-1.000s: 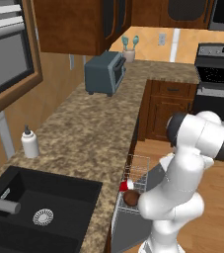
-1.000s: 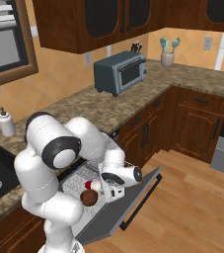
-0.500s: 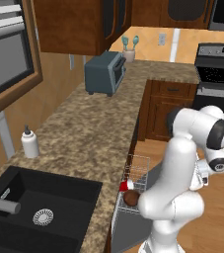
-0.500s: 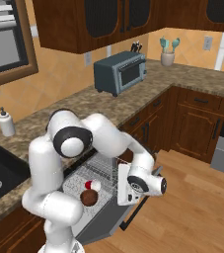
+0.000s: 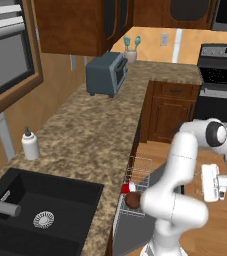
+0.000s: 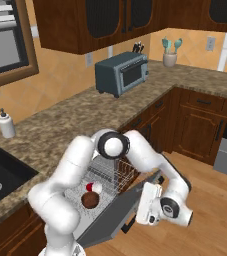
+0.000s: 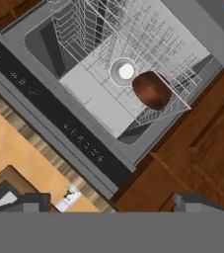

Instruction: Pick up the cup and bowl from the counter, place them in the dishwasher, and close the dishwasher door.

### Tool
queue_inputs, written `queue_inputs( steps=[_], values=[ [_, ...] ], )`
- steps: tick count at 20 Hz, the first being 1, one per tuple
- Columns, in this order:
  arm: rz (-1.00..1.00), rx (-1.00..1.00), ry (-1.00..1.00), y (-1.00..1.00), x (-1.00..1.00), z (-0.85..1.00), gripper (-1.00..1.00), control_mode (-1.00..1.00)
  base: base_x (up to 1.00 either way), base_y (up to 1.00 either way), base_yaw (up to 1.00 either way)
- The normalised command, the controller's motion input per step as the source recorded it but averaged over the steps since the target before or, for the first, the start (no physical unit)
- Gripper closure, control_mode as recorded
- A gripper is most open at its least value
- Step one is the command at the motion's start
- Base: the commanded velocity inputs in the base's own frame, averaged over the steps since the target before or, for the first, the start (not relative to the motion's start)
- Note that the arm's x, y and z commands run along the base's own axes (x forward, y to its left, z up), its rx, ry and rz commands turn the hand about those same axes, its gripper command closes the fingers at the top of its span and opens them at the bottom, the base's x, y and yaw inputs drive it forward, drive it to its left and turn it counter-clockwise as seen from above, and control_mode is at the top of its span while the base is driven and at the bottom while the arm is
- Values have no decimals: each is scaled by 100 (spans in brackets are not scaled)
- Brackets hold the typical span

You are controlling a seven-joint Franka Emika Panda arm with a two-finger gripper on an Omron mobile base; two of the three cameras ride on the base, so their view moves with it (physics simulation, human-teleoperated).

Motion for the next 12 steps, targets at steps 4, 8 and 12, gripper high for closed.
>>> queue_inputs(
  steps=[4,8,12],
  values=[
    [0,24,0,-97,0,-81,-100,-100,0,0,0],
    [0,19,2,-57,0,-83,-100,-100,0,0,0],
    [0,10,9,-5,8,-94,-100,-100,0,0,0]
  ],
)
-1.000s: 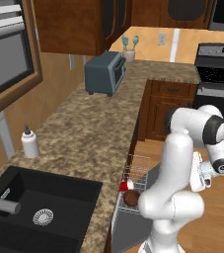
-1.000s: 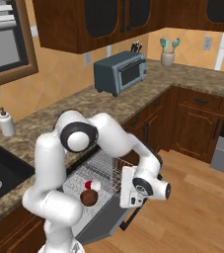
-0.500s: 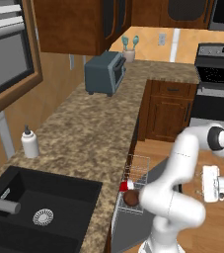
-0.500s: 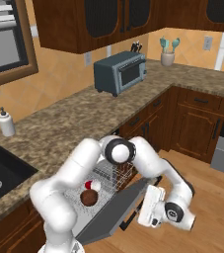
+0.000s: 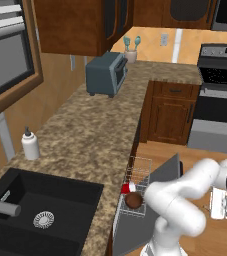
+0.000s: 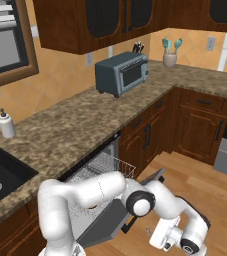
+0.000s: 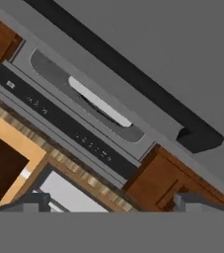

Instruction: Pick up the cup and bowl from the counter, place them in the dishwasher, and close the dishwasher door.

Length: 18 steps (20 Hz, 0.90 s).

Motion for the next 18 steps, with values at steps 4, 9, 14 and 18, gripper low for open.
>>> queue_inputs(
  steps=[4,9,14,18],
  values=[
    [0,5,17,1,32,-88,-100,-100,0,0,0],
    [0,2,17,15,40,-63,-100,-100,0,0,0],
    [0,0,22,35,49,-49,-100,-100,0,0,0],
    [0,0,23,40,42,-45,-100,-100,0,0,0]
  ],
)
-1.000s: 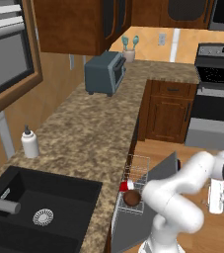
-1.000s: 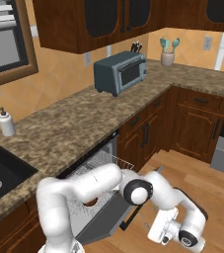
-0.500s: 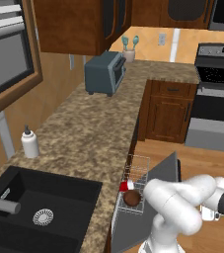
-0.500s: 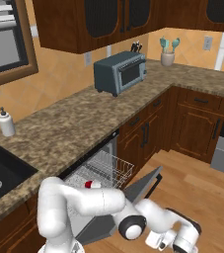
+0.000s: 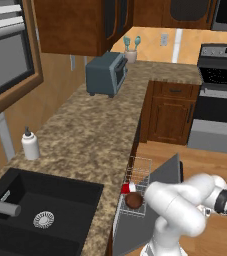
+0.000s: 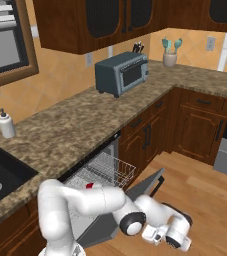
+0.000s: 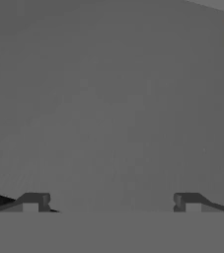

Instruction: Pick up the cup and bowl from the counter, place them in the dishwasher, and close the dishwasher door.

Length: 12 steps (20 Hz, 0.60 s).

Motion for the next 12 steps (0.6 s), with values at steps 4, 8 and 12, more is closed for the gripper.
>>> queue_inputs(
  steps=[4,8,12],
  values=[
    [0,0,20,47,28,-23,-100,-100,0,0,0],
    [0,2,8,51,11,1,-100,-100,0,0,0],
    [0,3,2,73,8,20,-100,-100,0,0,0]
  ],
)
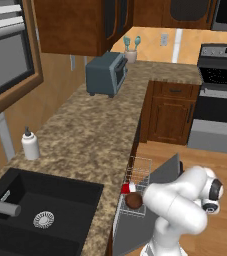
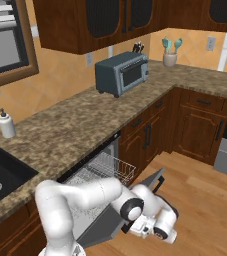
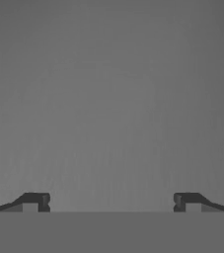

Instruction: Pick up the cup and bowl from the counter, place them in the dishwasher, and close the dishwasher door.

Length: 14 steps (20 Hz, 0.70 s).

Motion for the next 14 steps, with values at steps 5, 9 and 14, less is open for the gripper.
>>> queue_inputs(
  steps=[5,9,14],
  values=[
    [0,3,0,94,19,34,-100,-100,0,0,0],
    [0,3,5,100,33,48,-100,-100,0,0,0],
    [0,0,6,100,36,41,-100,-100,0,0,0]
  ],
)
